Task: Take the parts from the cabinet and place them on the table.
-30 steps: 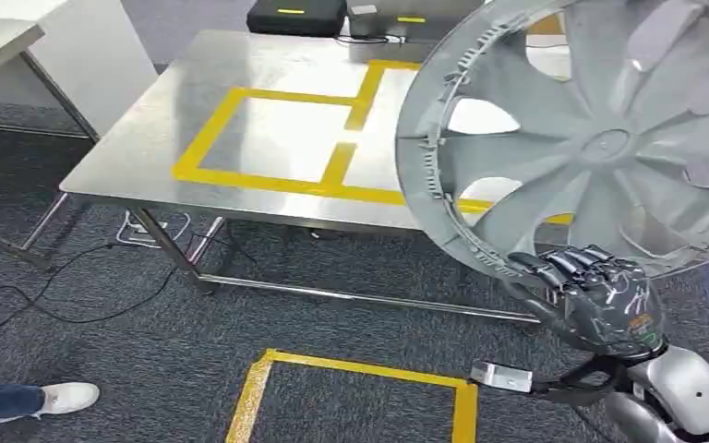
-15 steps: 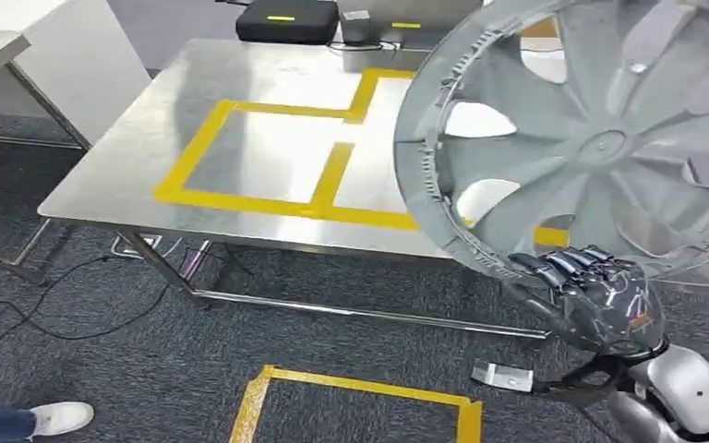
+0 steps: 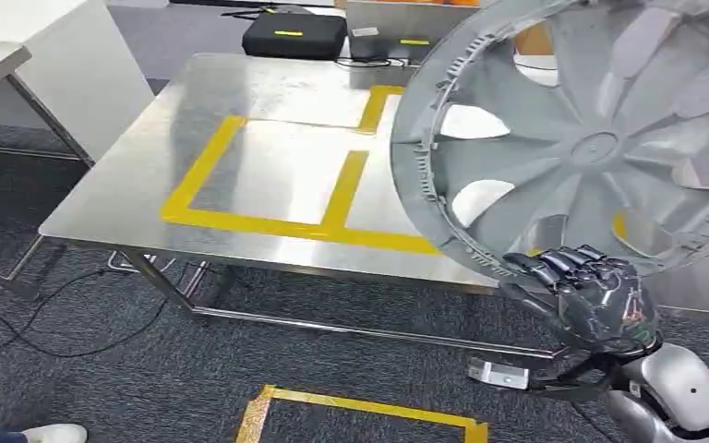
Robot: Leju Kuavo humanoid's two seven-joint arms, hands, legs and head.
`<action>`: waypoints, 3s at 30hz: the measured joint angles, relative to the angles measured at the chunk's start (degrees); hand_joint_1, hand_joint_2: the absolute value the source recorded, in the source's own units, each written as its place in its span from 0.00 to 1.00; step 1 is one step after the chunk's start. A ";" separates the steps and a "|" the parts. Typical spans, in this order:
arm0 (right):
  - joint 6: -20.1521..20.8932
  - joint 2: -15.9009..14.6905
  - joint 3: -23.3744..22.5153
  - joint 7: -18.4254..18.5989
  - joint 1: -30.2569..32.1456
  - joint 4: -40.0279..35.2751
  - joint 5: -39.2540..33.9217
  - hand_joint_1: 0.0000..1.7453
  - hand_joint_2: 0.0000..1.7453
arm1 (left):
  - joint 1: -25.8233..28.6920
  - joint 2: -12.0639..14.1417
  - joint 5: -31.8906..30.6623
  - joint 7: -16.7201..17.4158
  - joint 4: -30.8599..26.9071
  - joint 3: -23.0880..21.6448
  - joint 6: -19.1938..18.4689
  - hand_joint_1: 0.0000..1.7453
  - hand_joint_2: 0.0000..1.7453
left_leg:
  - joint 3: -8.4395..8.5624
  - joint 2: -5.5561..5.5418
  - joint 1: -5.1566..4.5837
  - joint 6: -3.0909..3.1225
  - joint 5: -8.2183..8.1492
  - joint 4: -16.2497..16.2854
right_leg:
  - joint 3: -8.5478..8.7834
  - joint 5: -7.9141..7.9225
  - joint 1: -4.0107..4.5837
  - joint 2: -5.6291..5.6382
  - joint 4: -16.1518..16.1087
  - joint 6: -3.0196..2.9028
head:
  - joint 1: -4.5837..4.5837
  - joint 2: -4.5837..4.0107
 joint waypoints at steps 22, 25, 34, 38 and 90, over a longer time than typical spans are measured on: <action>6.01 0.00 1.31 0.00 -3.44 3.98 -0.81 1.00 1.00 | -0.60 -0.09 -0.96 -0.59 0.02 0.00 -0.50 0.00 1.00 | -5.23 -0.13 0.11 -2.26 -7.08 14.69 | -3.53 3.82 0.42 -0.06 0.58 -2.81 | 0.07 0.00; 7.32 0.00 1.90 0.11 -5.30 5.60 -1.64 1.00 1.00 | -0.72 0.00 -1.18 -1.03 0.02 -0.02 -1.18 0.00 1.00 | 0.26 -0.09 0.11 -1.81 -0.40 1.48 | -2.64 3.25 0.30 -0.09 0.55 -2.14 | 0.11 0.00; 9.29 0.02 4.06 0.09 -10.31 11.45 -2.03 1.00 1.00 | -1.00 -0.09 -1.64 -1.81 0.02 -0.07 -2.60 0.00 1.00 | 0.77 -0.39 -0.19 -1.27 -0.96 -0.05 | -2.19 3.32 0.65 -0.24 -0.41 -1.77 | 0.22 0.00; 14.38 0.28 5.37 0.77 -13.76 14.37 -0.68 1.00 1.00 | -1.19 0.00 -2.60 -3.56 0.02 -0.37 -4.52 0.00 1.00 | 0.75 -0.26 -0.30 -1.02 -1.04 -0.03 | -2.20 3.41 0.55 -0.07 -0.55 -1.06 | 0.15 0.00; 14.82 10.08 -3.02 -7.50 -1.22 13.02 -41.18 0.00 0.00 | -0.71 -0.92 1.07 -2.71 0.02 1.75 1.88 0.00 0.00 | 0.85 -0.35 -0.20 -0.88 -0.98 -0.13 | -2.25 3.28 0.66 -0.22 -0.51 -0.87 | 0.18 0.00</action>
